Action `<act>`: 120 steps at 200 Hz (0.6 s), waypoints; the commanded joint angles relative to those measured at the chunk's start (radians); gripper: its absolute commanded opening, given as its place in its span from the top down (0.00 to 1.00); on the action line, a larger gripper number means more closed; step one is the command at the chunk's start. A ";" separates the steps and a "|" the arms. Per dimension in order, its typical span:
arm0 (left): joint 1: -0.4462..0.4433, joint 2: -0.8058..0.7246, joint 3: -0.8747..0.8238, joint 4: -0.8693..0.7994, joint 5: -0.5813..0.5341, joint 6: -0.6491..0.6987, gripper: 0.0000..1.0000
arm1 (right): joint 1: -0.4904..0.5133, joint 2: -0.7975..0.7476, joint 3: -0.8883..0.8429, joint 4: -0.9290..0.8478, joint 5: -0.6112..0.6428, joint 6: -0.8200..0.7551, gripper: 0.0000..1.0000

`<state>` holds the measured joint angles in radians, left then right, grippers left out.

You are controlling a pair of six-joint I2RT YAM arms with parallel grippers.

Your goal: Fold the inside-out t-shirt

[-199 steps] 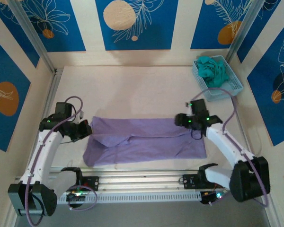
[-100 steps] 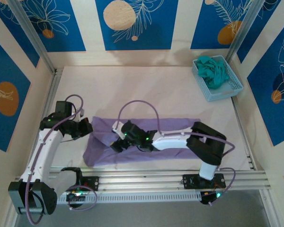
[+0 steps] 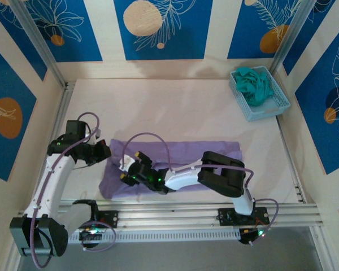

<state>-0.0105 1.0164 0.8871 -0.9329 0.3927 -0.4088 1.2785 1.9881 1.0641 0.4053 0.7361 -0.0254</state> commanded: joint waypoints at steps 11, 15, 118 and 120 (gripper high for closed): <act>0.010 -0.011 -0.008 0.000 0.013 0.010 1.00 | 0.004 -0.035 0.020 -0.003 0.230 -0.039 0.10; 0.010 -0.012 -0.008 0.000 0.012 0.012 1.00 | 0.005 -0.045 0.018 -0.012 0.239 -0.039 0.12; 0.010 -0.028 -0.037 -0.010 -0.035 0.027 1.00 | -0.057 -0.283 -0.058 -0.352 -0.014 0.037 0.83; 0.010 -0.029 -0.038 -0.010 -0.036 0.027 1.00 | -0.057 -0.286 -0.058 -0.358 -0.017 0.039 0.85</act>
<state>-0.0105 1.0100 0.8661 -0.9276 0.3782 -0.4080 1.2392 1.7309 1.0142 0.1627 0.7910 -0.0292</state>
